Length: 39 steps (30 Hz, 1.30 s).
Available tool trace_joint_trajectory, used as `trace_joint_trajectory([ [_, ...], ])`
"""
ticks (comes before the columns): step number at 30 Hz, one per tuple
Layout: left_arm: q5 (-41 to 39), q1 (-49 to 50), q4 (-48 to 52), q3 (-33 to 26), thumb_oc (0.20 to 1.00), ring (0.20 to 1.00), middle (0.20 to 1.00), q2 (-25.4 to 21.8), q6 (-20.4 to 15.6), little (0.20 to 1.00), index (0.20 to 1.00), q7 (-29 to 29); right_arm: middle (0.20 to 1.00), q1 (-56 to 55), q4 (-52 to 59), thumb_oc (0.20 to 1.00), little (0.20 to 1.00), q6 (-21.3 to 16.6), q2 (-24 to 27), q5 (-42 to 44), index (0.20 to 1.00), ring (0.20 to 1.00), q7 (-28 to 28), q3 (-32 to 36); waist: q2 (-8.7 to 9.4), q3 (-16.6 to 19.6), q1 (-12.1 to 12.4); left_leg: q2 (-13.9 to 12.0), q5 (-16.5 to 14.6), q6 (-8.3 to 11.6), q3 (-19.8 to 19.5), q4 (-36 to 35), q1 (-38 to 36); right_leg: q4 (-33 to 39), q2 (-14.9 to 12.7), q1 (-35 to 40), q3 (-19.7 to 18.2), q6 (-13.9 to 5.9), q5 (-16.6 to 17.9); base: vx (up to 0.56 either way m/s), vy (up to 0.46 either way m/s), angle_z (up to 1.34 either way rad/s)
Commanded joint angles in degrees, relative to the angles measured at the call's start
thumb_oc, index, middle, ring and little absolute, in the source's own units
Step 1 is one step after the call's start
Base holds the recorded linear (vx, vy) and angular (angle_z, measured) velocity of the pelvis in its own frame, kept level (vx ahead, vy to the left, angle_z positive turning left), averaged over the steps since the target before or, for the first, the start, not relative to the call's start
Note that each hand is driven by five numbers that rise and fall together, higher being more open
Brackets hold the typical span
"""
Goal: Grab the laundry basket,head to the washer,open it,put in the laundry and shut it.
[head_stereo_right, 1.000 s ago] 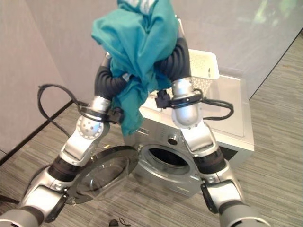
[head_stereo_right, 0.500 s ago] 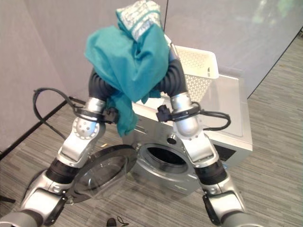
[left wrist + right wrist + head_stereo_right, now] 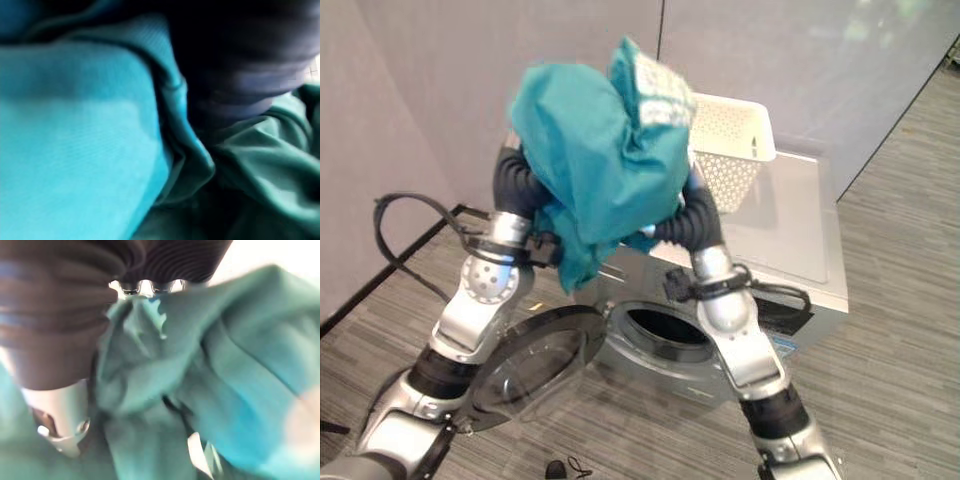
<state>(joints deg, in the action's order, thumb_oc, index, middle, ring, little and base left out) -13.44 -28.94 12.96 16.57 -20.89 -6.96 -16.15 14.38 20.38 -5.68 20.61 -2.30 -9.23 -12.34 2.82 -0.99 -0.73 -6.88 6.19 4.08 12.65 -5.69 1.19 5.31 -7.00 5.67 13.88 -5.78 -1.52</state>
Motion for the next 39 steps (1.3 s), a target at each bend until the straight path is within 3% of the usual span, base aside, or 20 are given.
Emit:
trace_joint_trajectory([
  [1, 1.0, -4.3, 0.7, -3.2, 0.200, 0.200, 0.200, -1.5, -3.3, 0.200, 0.200, -0.1, 1.000, 0.1, 5.0, 1.000, 1.000, -2.0, 1.5, -1.0, 1.000, 1.000, 0.1, 6.8, -0.54, 0.2, -0.7, -1.6, -3.7, -2.79, -2.0, 0.7, -1.6, -0.7, 1.0, 1.3, 3.1, 0.18, -2.7, 0.01, 0.003, -0.13],
  [9, -2.8, 2.8, 5.6, -7.3, 0.200, 0.200, 0.200, -2.2, -6.2, 0.200, 0.200, 1.5, 1.000, -10.9, -1.9, 1.000, 1.000, -1.1, 3.3, -5.9, 1.000, 1.000, -0.3, 10.6, -1.06, 0.0, -1.2, -1.4, -4.5, -3.00, -1.4, 0.8, -2.4, -0.6, 0.8, 1.5, 2.5, 0.04, -2.7, 0.02, -0.005, -0.09],
  [22, -7.6, 22.4, 10.9, -12.3, 0.200, 0.200, 0.200, -4.4, -5.2, 0.200, 0.200, 6.5, 1.000, -17.5, -5.3, 1.000, 1.000, 0.0, 1.4, -4.7, 1.000, 1.000, 0.8, 12.7, -0.82, -0.7, 1.2, -0.8, -4.6, -3.30, -3.0, 0.9, -1.1, -0.4, 0.6, 1.4, 4.3, 0.25, -2.7, 0.00, -0.005, 0.03],
  [31, -9.2, 24.8, 10.6, -11.5, 0.200, 0.200, 0.200, -3.7, -5.1, 0.200, 0.200, 6.8, 1.000, -16.9, -8.3, 1.000, 1.000, 0.2, 0.3, -5.0, 1.000, 1.000, -0.6, 10.9, -1.31, -1.2, 2.0, -0.5, -4.4, -3.28, -3.7, 0.9, -0.8, -0.4, 0.4, 1.8, 5.2, 0.47, -3.0, -0.02, -0.019, 0.08],
  [39, -15.9, 27.4, 9.7, -8.3, 0.200, 0.200, 0.200, -2.6, -5.0, 0.200, 0.200, 8.8, 1.000, -21.5, -18.7, 1.000, 1.000, 1.4, 0.0, -7.9, 1.000, 1.000, -4.3, 10.7, -3.23, -2.2, 1.0, -0.4, -4.5, -3.22, -3.2, 1.1, -1.0, -0.6, 0.0, 2.0, 5.5, 0.34, -3.1, -0.01, -0.005, 0.01],
])
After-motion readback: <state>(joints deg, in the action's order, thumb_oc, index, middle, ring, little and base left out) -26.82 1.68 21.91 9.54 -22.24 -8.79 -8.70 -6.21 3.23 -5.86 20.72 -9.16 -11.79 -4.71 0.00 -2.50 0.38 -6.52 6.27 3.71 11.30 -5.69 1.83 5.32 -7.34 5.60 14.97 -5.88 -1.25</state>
